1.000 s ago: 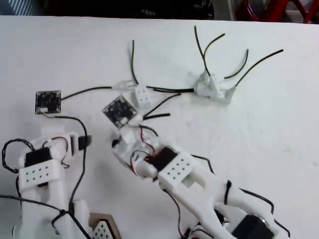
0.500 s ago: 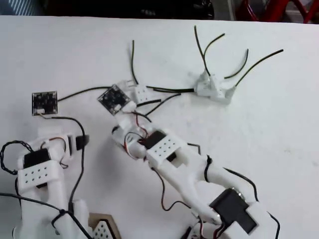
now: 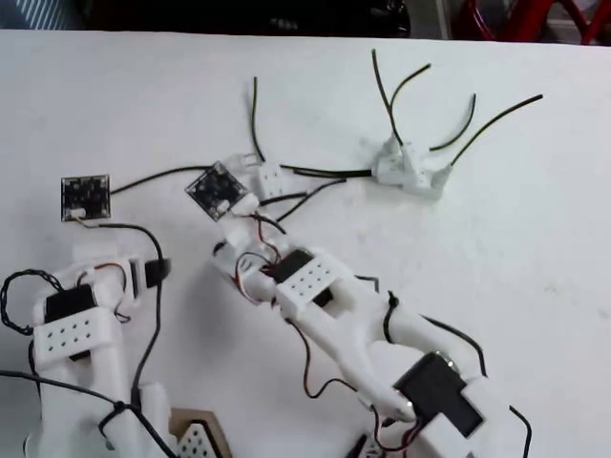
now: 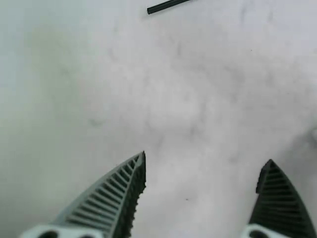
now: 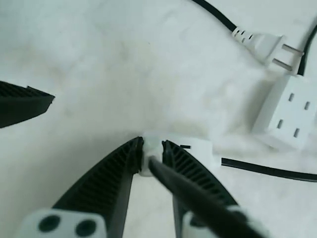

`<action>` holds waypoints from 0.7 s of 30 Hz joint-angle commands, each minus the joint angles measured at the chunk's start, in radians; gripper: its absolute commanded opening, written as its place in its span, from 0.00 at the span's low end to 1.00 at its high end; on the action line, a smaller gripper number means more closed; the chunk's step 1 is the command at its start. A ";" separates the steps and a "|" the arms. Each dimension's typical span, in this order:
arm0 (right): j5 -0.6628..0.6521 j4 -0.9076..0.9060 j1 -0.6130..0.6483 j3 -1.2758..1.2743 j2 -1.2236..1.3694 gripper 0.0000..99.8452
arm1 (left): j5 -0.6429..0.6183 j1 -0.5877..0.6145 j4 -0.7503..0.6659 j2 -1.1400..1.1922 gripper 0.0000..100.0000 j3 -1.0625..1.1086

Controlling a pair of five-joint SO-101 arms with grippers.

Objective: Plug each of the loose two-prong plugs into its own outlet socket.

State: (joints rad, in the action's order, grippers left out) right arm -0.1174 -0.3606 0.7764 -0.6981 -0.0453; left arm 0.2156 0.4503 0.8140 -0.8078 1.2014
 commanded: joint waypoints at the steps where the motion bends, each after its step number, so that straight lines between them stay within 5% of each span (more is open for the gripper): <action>1: -0.006 0.001 -0.008 0.038 0.035 0.02 | -0.005 0.007 -0.015 -0.033 0.34 -0.005; 21: -0.009 -0.271 -0.012 0.183 0.044 0.02 | -0.003 0.007 -0.015 -0.033 0.34 -0.005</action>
State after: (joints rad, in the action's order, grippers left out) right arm -0.1189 -0.6214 0.7748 -0.5631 0.0084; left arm 0.2156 0.4503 0.8140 -0.8078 1.2014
